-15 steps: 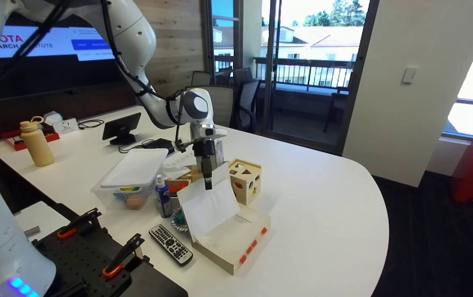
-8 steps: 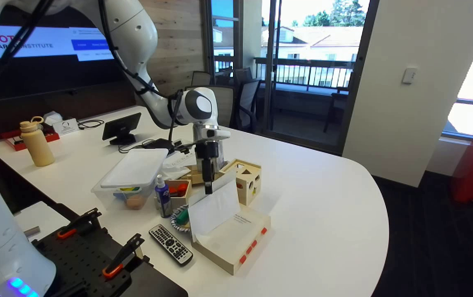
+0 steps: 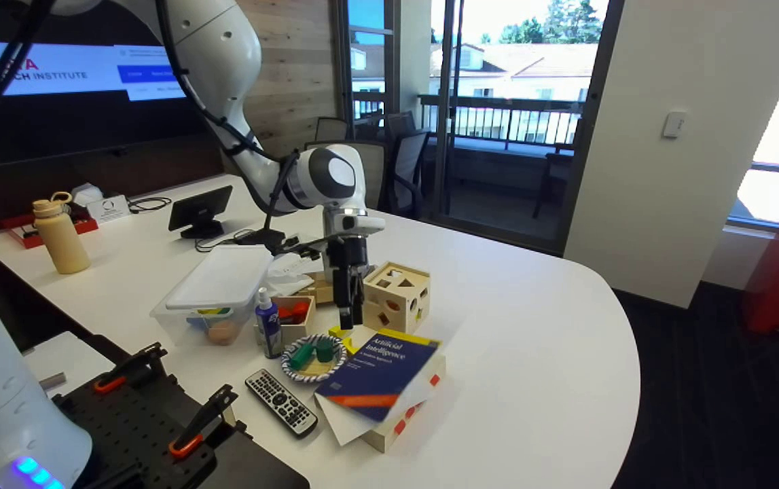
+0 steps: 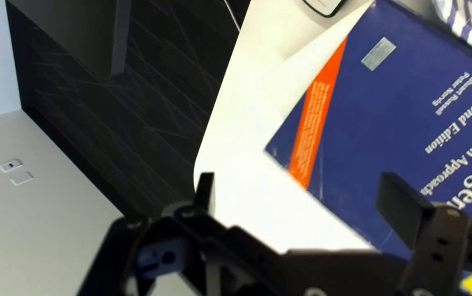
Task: Close the book, remove the objects from the bowl and put them in the box
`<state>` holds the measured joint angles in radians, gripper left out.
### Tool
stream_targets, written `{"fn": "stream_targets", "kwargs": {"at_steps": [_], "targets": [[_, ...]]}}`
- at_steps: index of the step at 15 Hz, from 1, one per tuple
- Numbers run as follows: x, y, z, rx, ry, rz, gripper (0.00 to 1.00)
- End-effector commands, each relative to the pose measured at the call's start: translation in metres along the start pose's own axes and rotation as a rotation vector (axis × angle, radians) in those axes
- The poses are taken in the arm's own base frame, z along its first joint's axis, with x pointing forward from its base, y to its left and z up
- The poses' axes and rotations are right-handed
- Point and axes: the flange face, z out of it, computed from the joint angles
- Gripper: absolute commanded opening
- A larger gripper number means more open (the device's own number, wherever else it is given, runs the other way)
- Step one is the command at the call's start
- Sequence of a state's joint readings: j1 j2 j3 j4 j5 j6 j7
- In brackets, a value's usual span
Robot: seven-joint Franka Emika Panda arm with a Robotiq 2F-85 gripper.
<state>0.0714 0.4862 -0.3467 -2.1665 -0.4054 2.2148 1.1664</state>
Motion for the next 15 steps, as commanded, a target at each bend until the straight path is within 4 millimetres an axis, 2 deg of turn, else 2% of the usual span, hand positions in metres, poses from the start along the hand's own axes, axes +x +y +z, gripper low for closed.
{"fn": "stream_targets", "kwargs": {"at_steps": [1, 4, 9, 11, 13, 15], "targets": [[-0.008, 0.009, -0.003, -0.048, 0.052, 0.047, 1.00], [-0.023, 0.003, -0.017, -0.005, 0.078, -0.019, 1.00], [-0.062, -0.006, -0.070, 0.079, 0.124, -0.183, 1.00], [-0.071, -0.008, -0.085, 0.110, 0.127, -0.229, 1.00], [-0.072, -0.015, -0.085, 0.165, 0.113, -0.250, 1.00], [-0.070, -0.026, -0.070, 0.261, 0.079, -0.256, 1.00]]}}
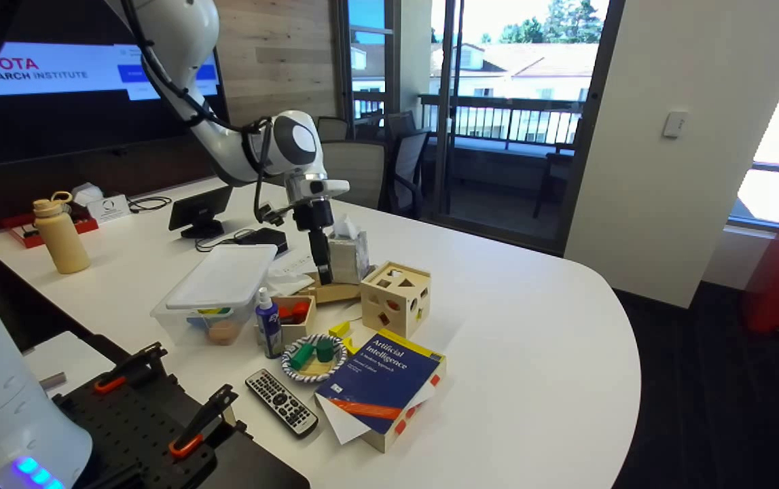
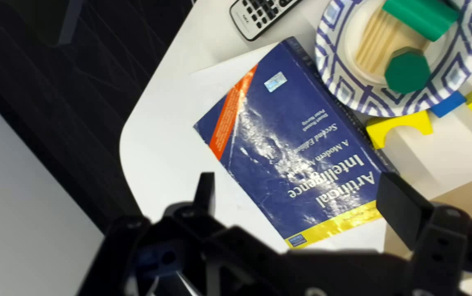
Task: Close the book, remove the objects from the bowl and put them in the box
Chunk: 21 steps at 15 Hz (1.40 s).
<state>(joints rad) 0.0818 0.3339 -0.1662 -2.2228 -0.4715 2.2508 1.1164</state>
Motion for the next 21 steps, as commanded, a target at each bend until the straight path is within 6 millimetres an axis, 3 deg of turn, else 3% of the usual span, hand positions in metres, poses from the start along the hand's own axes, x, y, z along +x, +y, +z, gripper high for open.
{"fn": "stream_targets", "kwargs": {"at_steps": [1, 6, 10, 14, 21], "targets": [[0.001, 0.000, 0.027, 0.161, -0.047, -0.017, 1.00], [-0.003, -0.008, 0.103, 0.331, -0.156, -0.056, 1.00], [-0.010, -0.022, 0.143, 0.428, -0.260, -0.098, 1.00], [-0.004, -0.028, 0.163, 0.464, -0.304, -0.117, 1.00], [0.014, -0.044, 0.169, 0.469, -0.298, -0.126, 1.00]]}}
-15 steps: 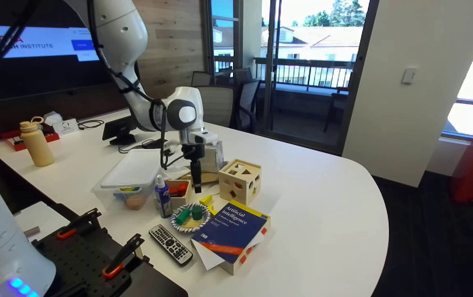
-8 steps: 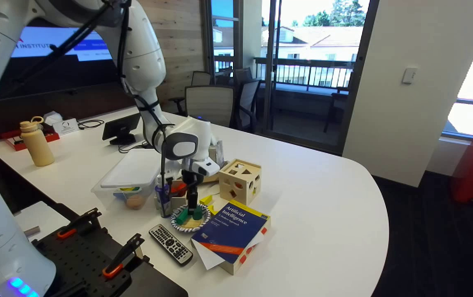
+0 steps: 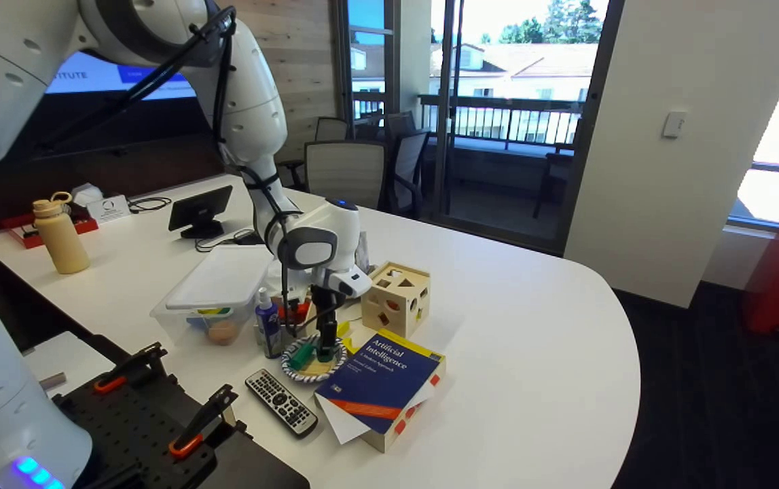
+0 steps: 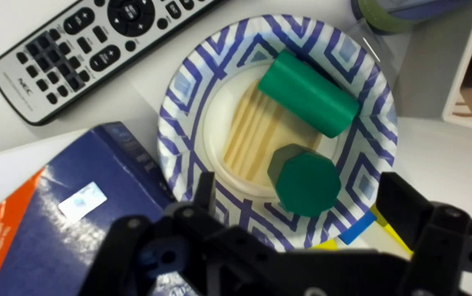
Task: Close the book, remove the objects from the bowl and put them in the box
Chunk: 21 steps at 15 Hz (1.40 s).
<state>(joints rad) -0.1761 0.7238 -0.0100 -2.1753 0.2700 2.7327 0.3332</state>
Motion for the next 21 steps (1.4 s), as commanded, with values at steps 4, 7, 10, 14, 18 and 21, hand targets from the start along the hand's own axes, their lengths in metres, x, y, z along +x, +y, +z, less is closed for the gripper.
{"fn": "stream_targets", "kwargs": {"at_steps": [4, 7, 10, 14, 18, 21], "targets": [[0.013, -0.005, 0.012, 0.005, -0.039, -0.015, 1.00], [0.012, -0.004, 0.024, -0.002, -0.053, -0.009, 1.00], [0.011, -0.003, 0.030, -0.007, -0.058, -0.004, 0.74], [0.010, -0.002, 0.033, -0.026, -0.056, 0.001, 0.42], [0.011, -0.003, 0.032, -0.042, -0.051, 0.000, 0.19], [0.009, -0.005, 0.023, -0.063, -0.035, -0.005, 0.19]]}}
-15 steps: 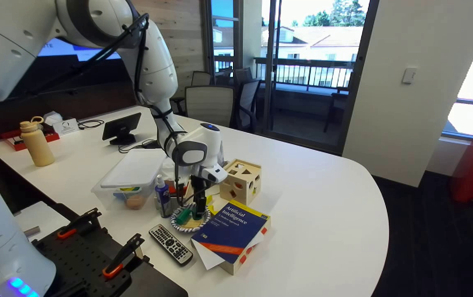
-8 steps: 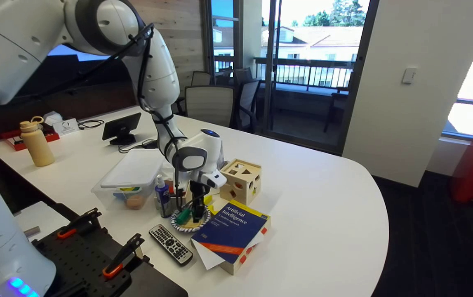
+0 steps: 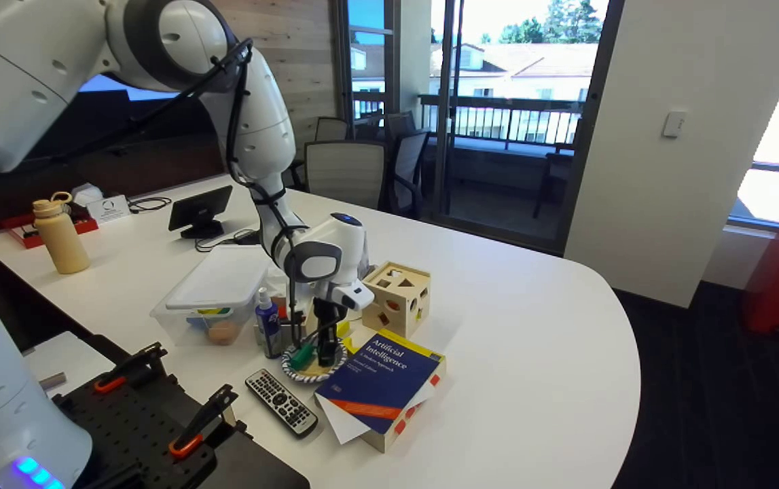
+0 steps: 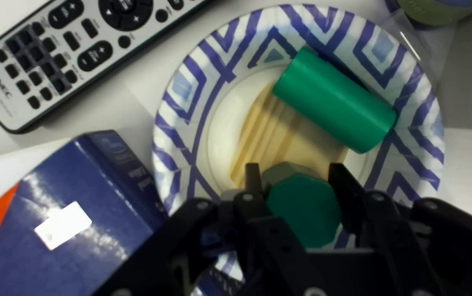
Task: Close the book, remove the objects from the bowl and put them in the box
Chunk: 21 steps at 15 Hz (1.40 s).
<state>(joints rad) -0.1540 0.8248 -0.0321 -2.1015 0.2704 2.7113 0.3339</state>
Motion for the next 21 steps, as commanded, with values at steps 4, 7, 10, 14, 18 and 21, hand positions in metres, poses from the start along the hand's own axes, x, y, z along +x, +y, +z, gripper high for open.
{"fn": "stream_targets", "kwargs": {"at_steps": [4, 7, 10, 14, 18, 21], "targets": [[-0.017, -0.014, -0.046, -0.049, 0.047, -0.031, 0.19], [-0.033, -0.034, -0.074, -0.018, 0.089, -0.097, 0.19], [-0.053, -0.063, -0.096, 0.025, 0.108, -0.173, 0.19], [-0.070, -0.098, -0.101, 0.069, 0.099, -0.241, 0.19], [-0.081, -0.117, -0.084, 0.087, 0.061, -0.269, 0.19], [-0.083, -0.125, -0.073, 0.100, 0.035, -0.263, 0.19]]}}
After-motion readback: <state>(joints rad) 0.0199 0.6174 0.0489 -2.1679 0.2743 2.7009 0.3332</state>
